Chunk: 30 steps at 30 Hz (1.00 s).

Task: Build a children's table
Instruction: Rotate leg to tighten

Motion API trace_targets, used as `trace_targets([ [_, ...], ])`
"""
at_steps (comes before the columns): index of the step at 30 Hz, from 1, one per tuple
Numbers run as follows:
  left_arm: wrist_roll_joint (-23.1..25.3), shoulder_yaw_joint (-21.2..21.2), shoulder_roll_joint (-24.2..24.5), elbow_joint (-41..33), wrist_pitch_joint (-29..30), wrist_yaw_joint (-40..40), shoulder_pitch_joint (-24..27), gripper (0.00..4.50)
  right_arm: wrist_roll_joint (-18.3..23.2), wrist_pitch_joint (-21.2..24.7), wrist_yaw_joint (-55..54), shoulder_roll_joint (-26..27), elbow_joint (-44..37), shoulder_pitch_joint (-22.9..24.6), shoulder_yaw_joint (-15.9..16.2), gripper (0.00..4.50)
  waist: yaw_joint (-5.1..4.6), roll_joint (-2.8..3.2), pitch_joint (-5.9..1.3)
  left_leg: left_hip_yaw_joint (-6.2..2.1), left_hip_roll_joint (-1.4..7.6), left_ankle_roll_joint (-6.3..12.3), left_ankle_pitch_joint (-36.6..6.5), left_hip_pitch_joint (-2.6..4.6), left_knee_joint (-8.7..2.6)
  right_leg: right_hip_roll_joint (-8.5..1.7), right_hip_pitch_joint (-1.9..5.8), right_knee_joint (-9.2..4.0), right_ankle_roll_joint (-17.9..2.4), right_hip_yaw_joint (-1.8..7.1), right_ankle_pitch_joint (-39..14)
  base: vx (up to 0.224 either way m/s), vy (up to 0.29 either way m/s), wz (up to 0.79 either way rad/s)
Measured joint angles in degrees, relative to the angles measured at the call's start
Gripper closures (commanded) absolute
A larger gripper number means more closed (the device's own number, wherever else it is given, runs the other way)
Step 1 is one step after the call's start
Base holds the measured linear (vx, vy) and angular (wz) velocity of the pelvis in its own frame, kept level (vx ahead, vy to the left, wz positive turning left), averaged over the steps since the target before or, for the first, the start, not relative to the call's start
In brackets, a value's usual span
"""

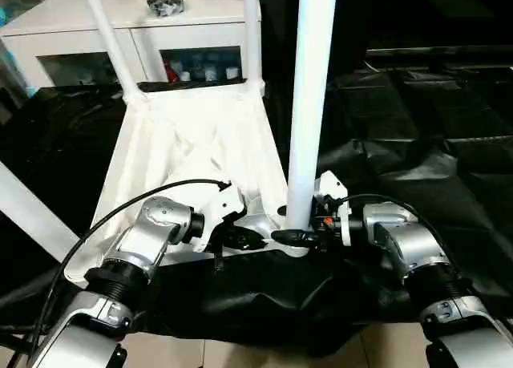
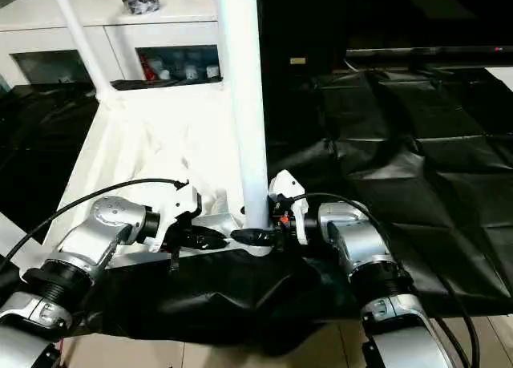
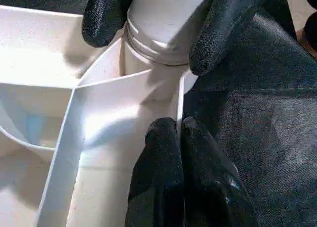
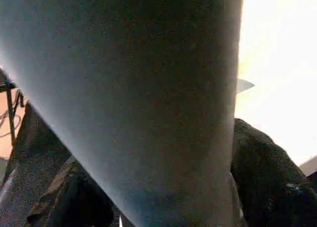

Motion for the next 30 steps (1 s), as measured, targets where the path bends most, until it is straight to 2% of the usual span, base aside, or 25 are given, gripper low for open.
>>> trace_targets([
  [6,0.1,0.4,-0.6,0.0,0.4,1.4,0.0,4.5,-0.4,-2.2,-2.5,0.8,0.5,0.6,-1.1,1.84,0.12,0.01,0.01,0.0,0.0,0.0,0.0,0.02,0.03,0.0,0.01,0.02,0.0,0.01,0.0,0.0,0.0,0.0],
  [9,1.0,1.9,-2.1,0.3,1.6,7.0,0.0,4.5,-1.1,-4.3,-12.4,4.2,2.9,0.3,-3.9,1.91,-0.65,0.11,0.03,-0.02,0.0,-0.01,0.0,0.1,0.11,0.01,0.02,0.06,-0.1,0.04,0.1,0.0,0.0,0.0],
  [12,2.3,3.8,-6.0,0.5,3.7,16.1,0.0,4.5,-1.8,-4.4,-27.1,8.1,7.2,-2.4,-7.0,1.93,-2.26,0.12,0.05,-0.03,-0.02,-0.06,0.1,0.14,0.19,0.02,0.0,0.04,0.1,0.07,0.0,0.0,0.0,0.0],
  [15,2.4,4.6,-8.4,0.5,5.0,20.5,-0.1,4.5,-2.4,-4.4,-34.2,9.5,9.1,-4.0,-7.9,1.93,-3.36,0.2,0.07,-0.05,-0.03,-0.06,0.1,0.12,0.2,0.03,-0.01,0.01,0.1,0.06,0.0,0.0,0.0,0.0],
  [17,2.4,5.0,-10.1,0.3,5.8,23.6,-0.1,4.5,-2.6,-4.9,-38.3,10.4,10.7,-5.2,-8.7,1.93,-3.64,0.36,0.01,-0.06,-0.03,-0.06,0.0,0.1,0.09,0.03,-0.03,-0.01,0.2,0.03,0.0,0.0,0.0,0.0],
  [19,2.4,5.2,-10.6,0.2,6.3,24.6,-0.2,4.5,-2.6,-5.3,-39.3,10.8,11.3,-5.5,-9.4,1.38,-3.65,0.48,-0.07,-0.07,-0.02,-0.06,0.0,0.1,-0.04,0.04,-0.03,-0.01,0.1,-0.01,0.0,0.0,0.0,0.0],
  [22,2.4,5.3,-10.7,-0.1,6.7,24.7,-0.2,4.5,-2.3,-5.3,-38.8,11.6,11.4,-5.5,-10.7,1.19,-3.64,0.51,-0.06,-0.1,0.01,-0.06,0.0,0.06,-0.09,0.06,-0.05,-0.01,0.0,-0.07,0.1,0.0,0.0,0.0],
  [24,2.4,5.3,-10.7,-0.1,6.7,24.4,-0.2,4.5,-2.4,-5.3,-37.7,11.5,11.3,-5.5,-10.7,0.87,-3.69,0.55,-0.03,-0.09,0.01,-0.06,0.0,0.05,-0.07,0.06,-0.05,-0.02,0.0,-0.06,0.1,0.0,0.0,0.0],
  [27,2.4,5.3,-10.1,-0.1,6.3,23.4,-0.2,4.5,-2.5,-5.8,-34.4,10.6,11.2,-5.5,-10.0,0.76,-3.73,0.58,0.02,-0.09,0.01,-0.06,0.0,0.03,-0.08,0.06,-0.07,-0.03,0.0,-0.07,0.1,0.0,0.0,0.0],
  [30,1.7,4.7,-8.2,-0.2,5.4,19.7,-0.1,4.5,-2.5,-6.4,-26.1,7.5,9.7,-4.6,-7.7,0.76,-3.56,0.74,0.15,-0.08,0.04,-0.04,0.0,-0.01,-0.1,0.06,-0.09,-0.03,0.0,-0.11,0.0,0.0,0.0,0.0],
])
